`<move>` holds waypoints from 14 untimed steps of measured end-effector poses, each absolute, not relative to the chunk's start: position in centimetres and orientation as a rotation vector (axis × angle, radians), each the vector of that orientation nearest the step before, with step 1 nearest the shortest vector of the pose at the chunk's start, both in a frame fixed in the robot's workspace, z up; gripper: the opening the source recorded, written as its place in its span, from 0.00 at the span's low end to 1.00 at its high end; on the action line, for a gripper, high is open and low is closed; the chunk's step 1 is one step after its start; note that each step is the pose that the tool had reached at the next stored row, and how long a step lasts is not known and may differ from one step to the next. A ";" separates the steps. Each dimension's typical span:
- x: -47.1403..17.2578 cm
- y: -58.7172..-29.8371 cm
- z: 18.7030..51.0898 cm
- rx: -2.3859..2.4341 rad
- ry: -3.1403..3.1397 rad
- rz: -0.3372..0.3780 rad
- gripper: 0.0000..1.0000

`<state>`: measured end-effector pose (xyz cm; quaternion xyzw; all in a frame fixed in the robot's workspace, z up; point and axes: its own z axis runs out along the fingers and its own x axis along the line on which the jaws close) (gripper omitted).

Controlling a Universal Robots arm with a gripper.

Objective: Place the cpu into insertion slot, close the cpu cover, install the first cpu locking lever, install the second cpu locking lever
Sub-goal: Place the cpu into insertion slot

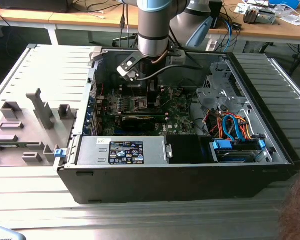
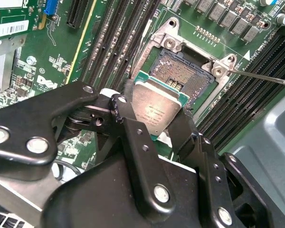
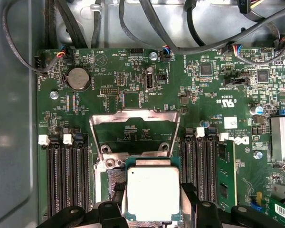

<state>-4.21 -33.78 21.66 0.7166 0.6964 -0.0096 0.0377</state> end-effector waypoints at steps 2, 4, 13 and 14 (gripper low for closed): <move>-4.2 -33.8 21.6 2.199 2.137 -0.029 0.54; -4.2 -33.7 21.5 2.199 2.137 -0.030 0.54; -4.4 -33.6 21.3 2.197 2.139 -0.029 0.54; -4.5 -33.6 21.2 2.197 2.139 -0.029 0.54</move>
